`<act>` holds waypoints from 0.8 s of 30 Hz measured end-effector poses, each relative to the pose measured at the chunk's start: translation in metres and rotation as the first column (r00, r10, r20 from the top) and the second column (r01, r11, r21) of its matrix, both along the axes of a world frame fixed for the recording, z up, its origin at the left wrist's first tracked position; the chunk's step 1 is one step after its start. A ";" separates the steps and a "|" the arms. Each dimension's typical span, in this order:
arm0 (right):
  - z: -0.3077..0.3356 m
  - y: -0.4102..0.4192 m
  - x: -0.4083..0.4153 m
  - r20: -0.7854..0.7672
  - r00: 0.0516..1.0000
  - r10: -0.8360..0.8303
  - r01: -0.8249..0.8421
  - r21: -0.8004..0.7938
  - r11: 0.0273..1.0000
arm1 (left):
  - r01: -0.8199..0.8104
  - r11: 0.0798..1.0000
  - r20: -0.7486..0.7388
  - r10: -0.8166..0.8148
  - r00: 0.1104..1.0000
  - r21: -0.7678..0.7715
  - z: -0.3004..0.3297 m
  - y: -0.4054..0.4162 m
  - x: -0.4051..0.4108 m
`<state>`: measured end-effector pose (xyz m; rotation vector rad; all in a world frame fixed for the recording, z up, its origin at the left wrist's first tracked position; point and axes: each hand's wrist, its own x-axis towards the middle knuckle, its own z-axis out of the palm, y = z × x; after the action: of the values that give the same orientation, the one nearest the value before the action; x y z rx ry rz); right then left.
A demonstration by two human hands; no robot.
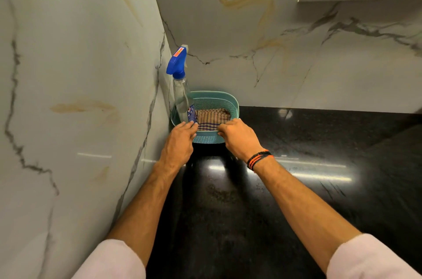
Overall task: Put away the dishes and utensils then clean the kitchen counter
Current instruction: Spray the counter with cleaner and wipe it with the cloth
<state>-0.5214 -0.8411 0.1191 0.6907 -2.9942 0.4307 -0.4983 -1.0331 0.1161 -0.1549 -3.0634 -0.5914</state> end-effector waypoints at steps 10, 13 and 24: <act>0.002 0.000 -0.032 0.115 0.993 -0.035 0.038 -0.025 0.999 | 0.007 1.000 0.038 -0.006 0.999 -0.014 0.003 0.001 -0.034; 0.001 0.003 -0.030 0.117 0.993 0.003 0.000 -0.023 1.000 | 0.015 0.998 0.093 -0.009 0.996 -0.059 0.006 0.001 -0.030; -0.013 0.066 0.048 0.109 0.991 -0.082 0.112 -0.305 0.946 | -0.339 0.899 0.133 0.314 0.940 0.276 0.014 0.029 0.065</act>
<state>-0.4738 -0.7753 0.1056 0.5045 -2.9269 0.9270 -0.4331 -1.0043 0.1305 0.3933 -2.9265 -1.0364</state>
